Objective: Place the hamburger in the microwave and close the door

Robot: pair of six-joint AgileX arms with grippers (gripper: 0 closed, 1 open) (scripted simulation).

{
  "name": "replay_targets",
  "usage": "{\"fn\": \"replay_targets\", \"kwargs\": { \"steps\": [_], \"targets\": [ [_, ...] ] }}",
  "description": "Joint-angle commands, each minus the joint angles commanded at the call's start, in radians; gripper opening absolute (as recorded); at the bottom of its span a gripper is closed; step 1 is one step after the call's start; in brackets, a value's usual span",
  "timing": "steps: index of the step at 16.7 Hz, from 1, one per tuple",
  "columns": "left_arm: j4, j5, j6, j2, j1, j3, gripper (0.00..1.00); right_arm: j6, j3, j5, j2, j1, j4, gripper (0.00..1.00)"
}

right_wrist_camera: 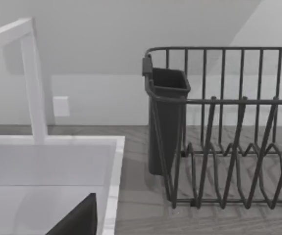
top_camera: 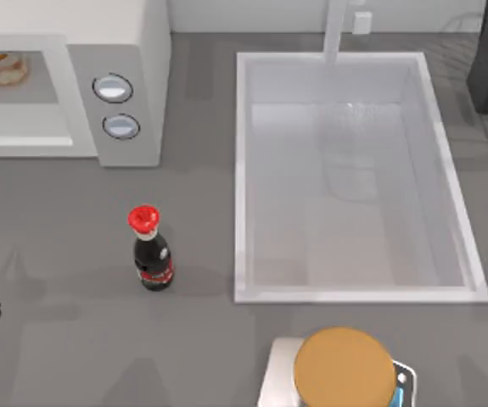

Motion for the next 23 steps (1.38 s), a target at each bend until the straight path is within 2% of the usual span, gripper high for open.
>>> {"fn": "replay_targets", "kwargs": {
  "steps": [9,11,18,20,23],
  "targets": [
    [0.003,0.003,0.000,0.003,0.003,0.000,0.00,0.000,0.000,0.000,0.000,0.000,0.000,1.00],
    [0.034,0.038,0.001,0.036,0.039,0.000,0.00,0.000,0.000,0.000,0.000,0.000,0.000,1.00],
    [0.223,0.254,0.004,0.229,0.252,0.000,0.00,0.000,0.000,0.000,0.000,0.000,0.000,1.00],
    [0.252,0.285,0.004,0.256,0.284,0.002,0.00,0.000,0.000,0.000,0.000,0.000,0.000,1.00],
    [0.256,0.288,0.004,0.259,0.288,0.002,0.00,0.000,0.000,0.000,0.000,0.000,0.000,1.00]
  ]
}}
